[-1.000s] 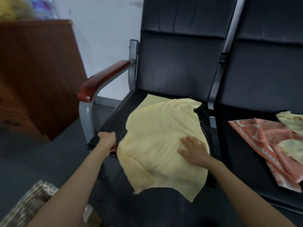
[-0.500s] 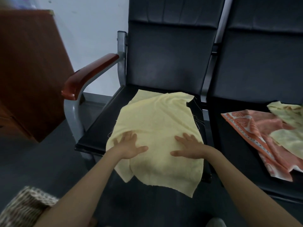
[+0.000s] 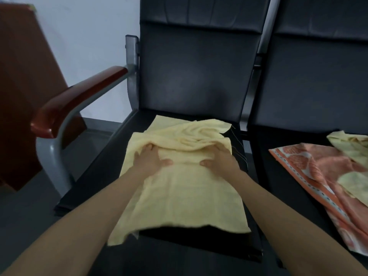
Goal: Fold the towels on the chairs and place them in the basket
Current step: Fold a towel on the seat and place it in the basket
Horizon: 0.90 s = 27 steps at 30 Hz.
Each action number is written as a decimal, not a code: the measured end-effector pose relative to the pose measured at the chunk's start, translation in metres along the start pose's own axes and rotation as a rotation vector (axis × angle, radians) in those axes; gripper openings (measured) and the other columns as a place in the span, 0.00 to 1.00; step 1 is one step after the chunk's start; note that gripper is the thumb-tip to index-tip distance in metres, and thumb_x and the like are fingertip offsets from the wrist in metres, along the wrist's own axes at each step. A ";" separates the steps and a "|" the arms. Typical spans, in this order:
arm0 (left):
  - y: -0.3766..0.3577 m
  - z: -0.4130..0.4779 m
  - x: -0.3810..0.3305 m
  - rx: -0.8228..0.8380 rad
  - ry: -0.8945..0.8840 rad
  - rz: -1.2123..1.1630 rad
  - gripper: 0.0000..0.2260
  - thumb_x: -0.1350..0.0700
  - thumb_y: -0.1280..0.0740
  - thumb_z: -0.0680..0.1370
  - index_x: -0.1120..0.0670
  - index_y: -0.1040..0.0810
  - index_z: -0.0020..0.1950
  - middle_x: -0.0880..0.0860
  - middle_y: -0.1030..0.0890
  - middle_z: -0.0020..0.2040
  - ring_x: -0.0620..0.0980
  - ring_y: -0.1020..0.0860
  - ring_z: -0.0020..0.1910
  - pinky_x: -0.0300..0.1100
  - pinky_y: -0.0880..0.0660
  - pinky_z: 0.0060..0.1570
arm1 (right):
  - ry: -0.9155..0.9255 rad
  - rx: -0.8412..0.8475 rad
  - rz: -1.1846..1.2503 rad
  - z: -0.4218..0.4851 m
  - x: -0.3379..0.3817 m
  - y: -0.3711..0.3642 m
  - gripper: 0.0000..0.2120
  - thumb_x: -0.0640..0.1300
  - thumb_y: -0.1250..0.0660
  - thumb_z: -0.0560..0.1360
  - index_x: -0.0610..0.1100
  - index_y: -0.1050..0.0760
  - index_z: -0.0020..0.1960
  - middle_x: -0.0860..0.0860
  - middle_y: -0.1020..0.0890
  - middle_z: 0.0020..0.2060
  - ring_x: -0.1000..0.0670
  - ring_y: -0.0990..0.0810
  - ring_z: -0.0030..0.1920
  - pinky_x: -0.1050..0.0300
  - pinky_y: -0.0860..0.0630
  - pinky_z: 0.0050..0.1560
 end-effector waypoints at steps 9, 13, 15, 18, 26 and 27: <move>0.023 -0.047 -0.026 -0.331 -0.252 -0.030 0.15 0.48 0.36 0.78 0.51 0.30 0.62 0.47 0.27 0.51 0.48 0.26 0.47 0.42 0.31 0.48 | 0.278 -0.177 0.090 -0.041 0.032 0.009 0.07 0.45 0.33 0.76 0.43 0.23 0.52 0.50 0.24 0.47 0.51 0.26 0.49 0.60 0.29 0.46; 0.017 -0.079 0.016 0.095 -0.220 -0.098 0.22 0.37 0.34 0.72 0.47 0.28 0.60 0.44 0.27 0.57 0.44 0.27 0.54 0.41 0.29 0.55 | 0.145 0.248 0.092 -0.065 0.017 -0.001 0.19 0.52 0.34 0.76 0.48 0.29 0.64 0.51 0.28 0.60 0.50 0.29 0.61 0.58 0.30 0.59; 0.005 -0.093 0.034 0.344 -0.226 -0.049 0.30 0.37 0.34 0.73 0.46 0.35 0.71 0.42 0.38 0.71 0.45 0.37 0.70 0.41 0.39 0.69 | 0.112 0.355 0.071 -0.074 0.010 -0.002 0.30 0.54 0.35 0.76 0.50 0.41 0.75 0.52 0.40 0.73 0.49 0.40 0.73 0.54 0.39 0.70; 0.009 -0.102 0.051 0.176 -0.192 -0.103 0.29 0.45 0.35 0.77 0.47 0.41 0.76 0.44 0.46 0.76 0.49 0.46 0.76 0.44 0.45 0.73 | 0.100 0.208 0.037 -0.082 0.008 0.011 0.33 0.52 0.36 0.78 0.50 0.48 0.77 0.50 0.45 0.76 0.48 0.44 0.75 0.51 0.41 0.72; 0.005 -0.131 0.053 -0.046 -0.149 -0.215 0.10 0.50 0.31 0.76 0.51 0.24 0.56 0.44 0.28 0.54 0.44 0.28 0.55 0.42 0.30 0.60 | -0.039 0.199 0.020 -0.110 -0.025 0.014 0.21 0.46 0.36 0.78 0.44 0.32 0.69 0.48 0.31 0.65 0.46 0.34 0.67 0.53 0.34 0.66; 0.007 -0.131 0.052 -0.067 -0.116 -0.235 0.09 0.52 0.32 0.76 0.53 0.23 0.55 0.47 0.27 0.54 0.46 0.27 0.54 0.43 0.29 0.58 | -0.081 0.167 0.063 -0.111 -0.026 0.015 0.19 0.46 0.36 0.78 0.43 0.31 0.68 0.47 0.31 0.63 0.45 0.32 0.65 0.53 0.32 0.65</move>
Point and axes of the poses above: each hand's wrist, its own z-axis towards the middle knuckle, its own y-axis out of the back of the hand, x = y × z, the point moved 6 cm from there along z, towards the middle knuckle
